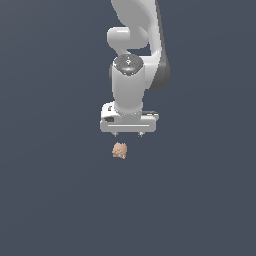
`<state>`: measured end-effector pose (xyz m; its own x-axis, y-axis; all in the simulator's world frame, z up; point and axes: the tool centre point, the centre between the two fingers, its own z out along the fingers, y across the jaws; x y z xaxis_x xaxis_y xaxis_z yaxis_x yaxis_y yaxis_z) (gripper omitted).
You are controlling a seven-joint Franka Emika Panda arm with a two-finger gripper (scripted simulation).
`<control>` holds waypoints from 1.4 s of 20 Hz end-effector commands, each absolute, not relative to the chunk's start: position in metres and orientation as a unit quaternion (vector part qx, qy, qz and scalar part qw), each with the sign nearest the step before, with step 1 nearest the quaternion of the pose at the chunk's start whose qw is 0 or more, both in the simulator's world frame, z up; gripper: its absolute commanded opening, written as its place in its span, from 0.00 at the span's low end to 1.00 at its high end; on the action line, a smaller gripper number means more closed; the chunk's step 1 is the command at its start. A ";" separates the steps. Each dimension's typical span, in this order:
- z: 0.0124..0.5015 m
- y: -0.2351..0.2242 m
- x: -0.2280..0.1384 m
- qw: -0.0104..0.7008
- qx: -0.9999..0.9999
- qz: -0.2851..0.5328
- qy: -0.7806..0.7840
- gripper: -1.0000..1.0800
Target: Pick up the object and move it to a goal position.
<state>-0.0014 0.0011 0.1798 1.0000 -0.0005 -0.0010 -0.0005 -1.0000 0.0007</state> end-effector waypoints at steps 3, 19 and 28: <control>0.181 0.000 0.000 0.000 1.000 0.001 -0.002 0.96; 0.181 -0.012 0.009 -0.006 0.999 0.018 -0.028 0.96; 0.116 -0.033 -0.005 -0.002 0.997 0.005 -0.075 0.96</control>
